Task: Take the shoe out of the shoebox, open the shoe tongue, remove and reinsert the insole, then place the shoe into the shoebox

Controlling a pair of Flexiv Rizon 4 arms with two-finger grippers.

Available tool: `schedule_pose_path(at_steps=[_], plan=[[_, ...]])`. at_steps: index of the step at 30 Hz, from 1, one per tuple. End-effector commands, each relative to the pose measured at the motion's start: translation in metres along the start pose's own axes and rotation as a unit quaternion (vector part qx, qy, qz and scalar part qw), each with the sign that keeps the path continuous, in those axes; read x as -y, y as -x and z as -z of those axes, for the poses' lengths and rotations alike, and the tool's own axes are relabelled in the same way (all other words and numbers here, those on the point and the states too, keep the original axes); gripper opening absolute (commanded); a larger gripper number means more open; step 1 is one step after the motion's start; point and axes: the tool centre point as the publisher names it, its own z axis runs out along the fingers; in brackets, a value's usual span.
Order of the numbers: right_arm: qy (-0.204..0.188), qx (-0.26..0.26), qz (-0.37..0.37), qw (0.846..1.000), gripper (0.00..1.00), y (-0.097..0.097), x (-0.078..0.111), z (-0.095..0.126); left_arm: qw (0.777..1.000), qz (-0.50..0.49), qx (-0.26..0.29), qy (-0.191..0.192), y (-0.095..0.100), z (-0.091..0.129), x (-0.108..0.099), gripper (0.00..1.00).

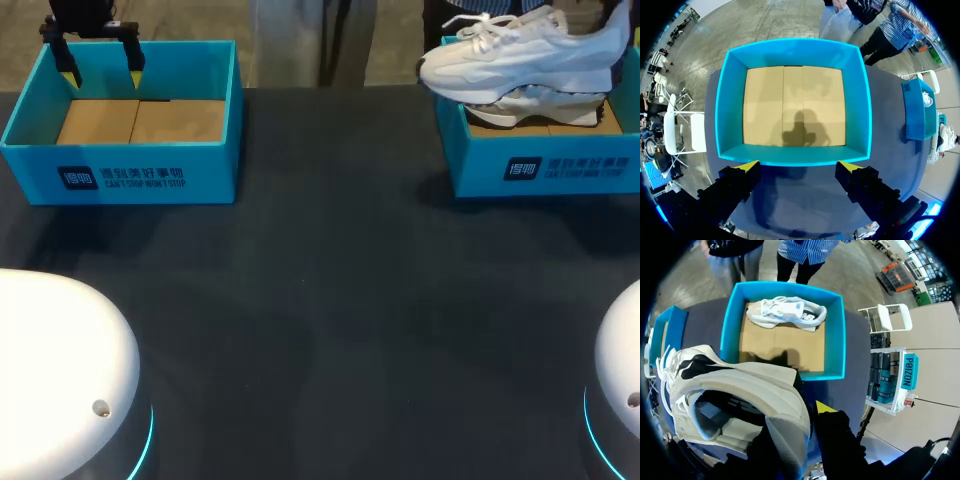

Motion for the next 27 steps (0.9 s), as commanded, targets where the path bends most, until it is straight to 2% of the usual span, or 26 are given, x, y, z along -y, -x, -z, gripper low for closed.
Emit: schedule_pose_path(at_steps=[1,7,15,27], plan=[[0.015,0.004,0.0,1.0,0.0,-0.015,0.021,0.01,1.0,0.0,0.0,0.001,0.0,0.001,0.0,1.0],[0.007,0.004,-0.001,1.0,0.0,-0.041,0.043,0.017,1.0,0.0,0.0,0.001,0.0,0.001,0.0,1.0],[-0.016,0.002,0.0,1.0,0.0,-0.084,0.072,0.015,1.0,0.0,0.0,0.001,0.0,0.001,0.0,1.0],[-0.001,0.012,0.007,1.0,0.0,-0.139,0.108,0.027,1.0,0.0,0.0,0.001,0.0,0.001,0.0,1.0]])
